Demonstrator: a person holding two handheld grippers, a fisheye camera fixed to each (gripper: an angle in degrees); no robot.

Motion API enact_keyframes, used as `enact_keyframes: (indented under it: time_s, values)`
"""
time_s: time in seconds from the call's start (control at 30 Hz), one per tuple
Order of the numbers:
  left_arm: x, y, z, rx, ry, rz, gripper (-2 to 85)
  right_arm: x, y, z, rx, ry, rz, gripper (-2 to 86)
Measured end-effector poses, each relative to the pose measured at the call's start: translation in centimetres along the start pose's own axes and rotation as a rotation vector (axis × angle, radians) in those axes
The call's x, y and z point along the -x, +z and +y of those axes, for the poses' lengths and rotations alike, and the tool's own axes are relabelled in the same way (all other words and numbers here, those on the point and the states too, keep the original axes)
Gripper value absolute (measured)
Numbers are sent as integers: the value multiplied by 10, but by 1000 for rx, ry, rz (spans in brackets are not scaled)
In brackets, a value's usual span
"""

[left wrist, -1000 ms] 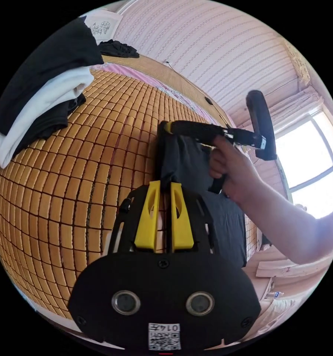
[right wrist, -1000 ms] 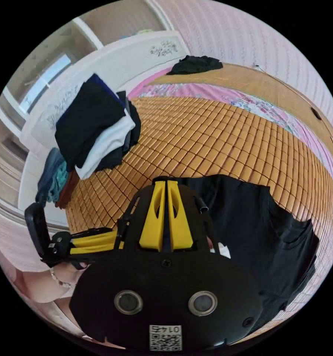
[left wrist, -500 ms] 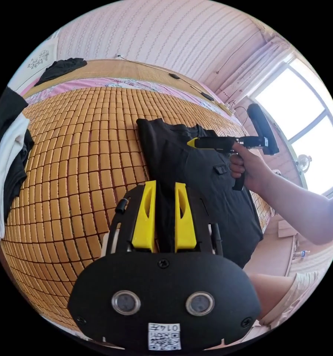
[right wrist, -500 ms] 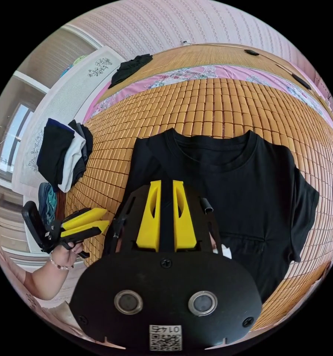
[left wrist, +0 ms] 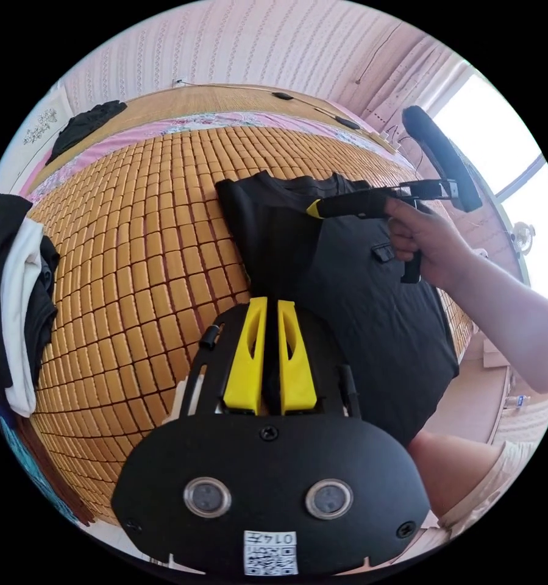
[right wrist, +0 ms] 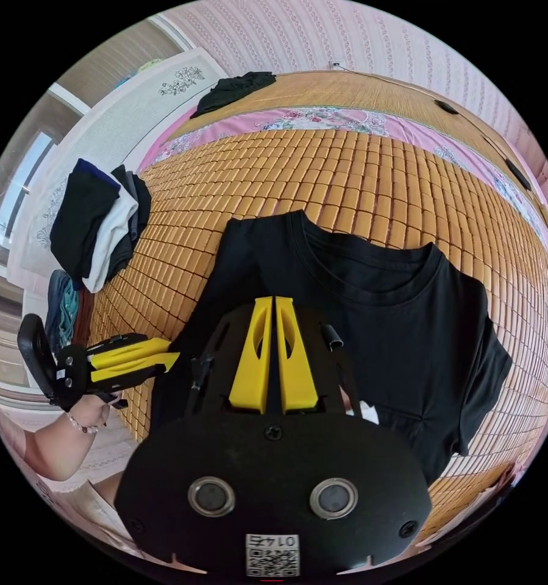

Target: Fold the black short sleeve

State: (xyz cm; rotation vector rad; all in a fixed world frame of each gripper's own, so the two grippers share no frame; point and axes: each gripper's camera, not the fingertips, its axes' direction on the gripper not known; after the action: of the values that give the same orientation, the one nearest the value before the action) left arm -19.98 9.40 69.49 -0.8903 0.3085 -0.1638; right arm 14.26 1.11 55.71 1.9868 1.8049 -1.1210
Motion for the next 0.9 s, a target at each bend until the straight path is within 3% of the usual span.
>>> enact_keyframes:
  time_s: [0.3,0.57,0.73,0.9]
  values:
    - [-7,11,-5,89,4,5,43,-13,4,34,-19,93,35,1]
    - [-28,-27,-5,66,108,118,-6,-80,-60,149,-156,383,194,51]
    - [-73,-7,-78,35,274,238,-9,-134,-86,197,-192,563,314,73]
    - [-146,30,-165,30,484,306,6,-171,-90,220,-235,648,253,80]
